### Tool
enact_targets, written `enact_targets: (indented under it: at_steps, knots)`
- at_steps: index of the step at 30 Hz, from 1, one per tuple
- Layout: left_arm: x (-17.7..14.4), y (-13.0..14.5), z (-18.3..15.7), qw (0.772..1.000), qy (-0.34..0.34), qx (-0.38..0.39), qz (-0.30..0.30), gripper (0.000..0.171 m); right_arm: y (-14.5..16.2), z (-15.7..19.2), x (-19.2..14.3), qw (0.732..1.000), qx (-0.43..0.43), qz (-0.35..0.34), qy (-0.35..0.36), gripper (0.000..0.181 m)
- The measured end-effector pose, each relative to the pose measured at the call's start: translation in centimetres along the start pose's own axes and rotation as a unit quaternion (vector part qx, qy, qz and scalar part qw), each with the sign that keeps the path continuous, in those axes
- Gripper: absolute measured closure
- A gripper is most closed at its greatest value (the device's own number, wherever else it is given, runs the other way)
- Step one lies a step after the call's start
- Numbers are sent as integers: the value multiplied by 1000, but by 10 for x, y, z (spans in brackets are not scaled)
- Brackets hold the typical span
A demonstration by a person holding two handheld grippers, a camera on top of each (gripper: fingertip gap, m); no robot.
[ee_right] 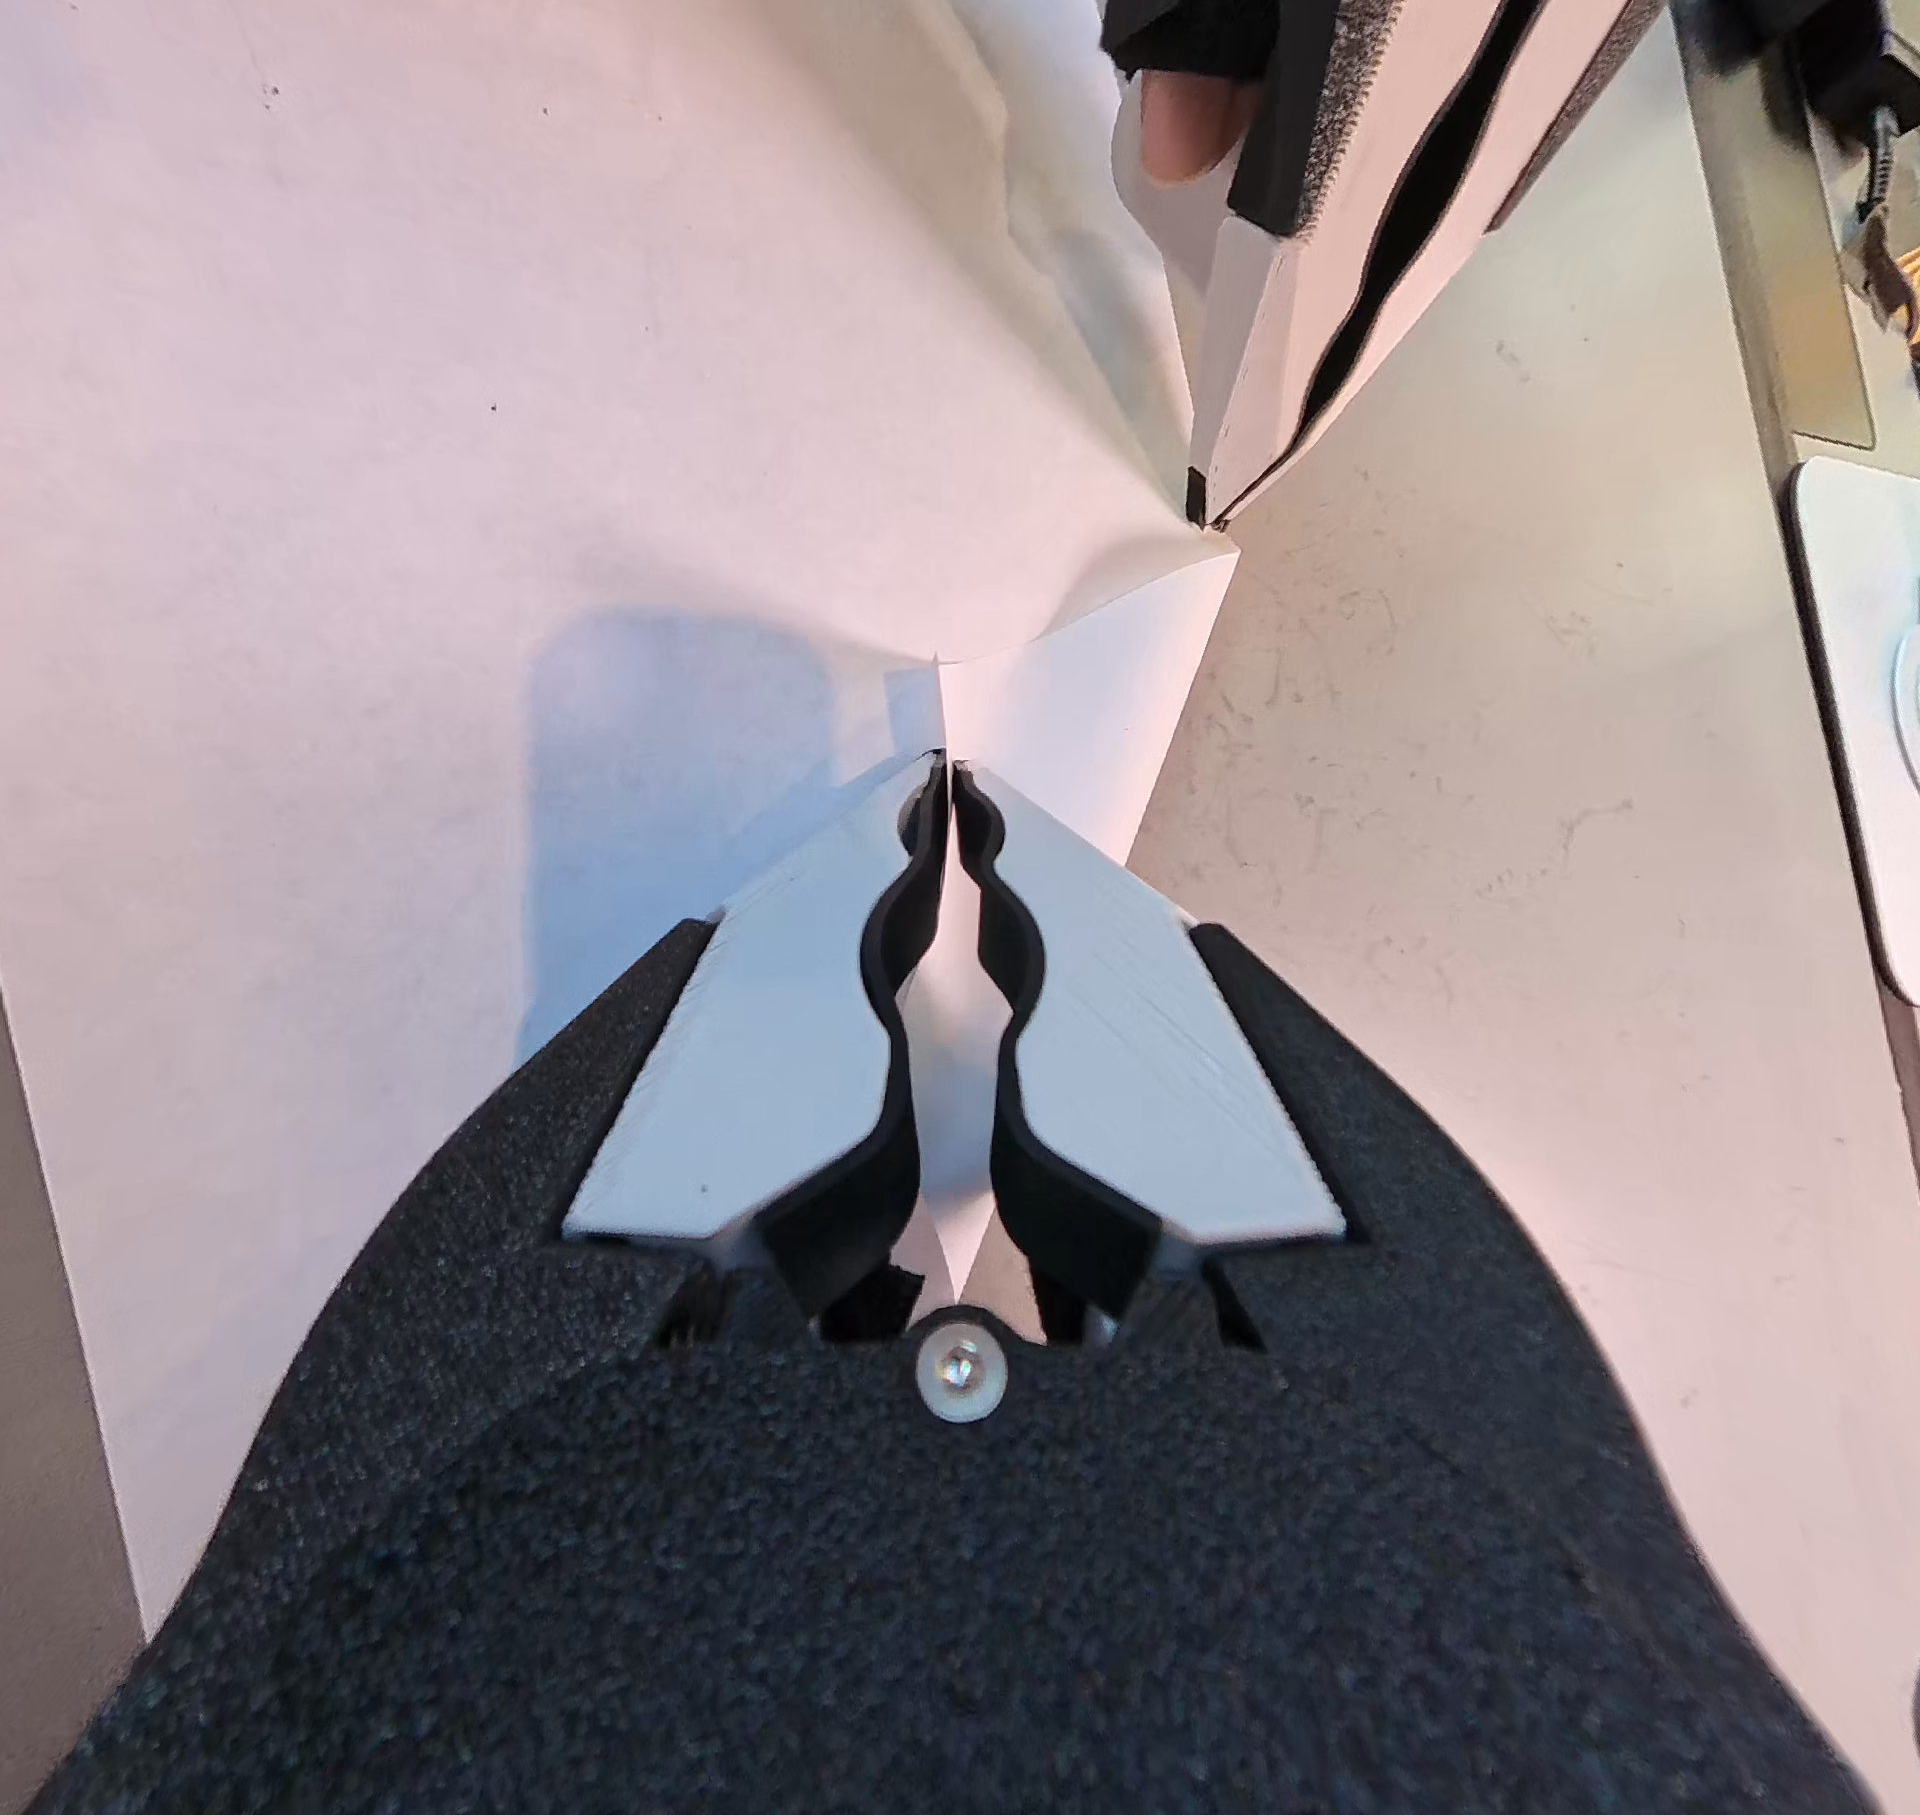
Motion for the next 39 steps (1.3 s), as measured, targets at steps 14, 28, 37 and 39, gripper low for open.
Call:
enact_targets:
  at_steps: [14, 28, 37, 39]
  knots:
    - [0, -6, -1, 999, -4, 17, 33, 171, -4, 3, -1, 999, -24, 25, 20, 181]
    - [1, -4, -1, 1000, -8, 11, 15, 171, -6, 7, -1, 997, -43, 46, 48, 181]
    - [1, -1, 2, 1000, 5, -3, -4, 171, -5, 7, -1, 997, -38, 48, 43, 181]
    - [0, -1, 4, 1000, 7, 2, -3, 171, -5, 7, -1, 997, -34, 48, 42, 181]
Point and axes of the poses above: each gripper's, where its closed fingertips meet, x out along the fingers, y out of its underside, z = x × y across the jaws, the point moved 10 cm from there along -x, back along the fingers, and after that the axes turned 5 degrees about -x, right-handed, at the moved point
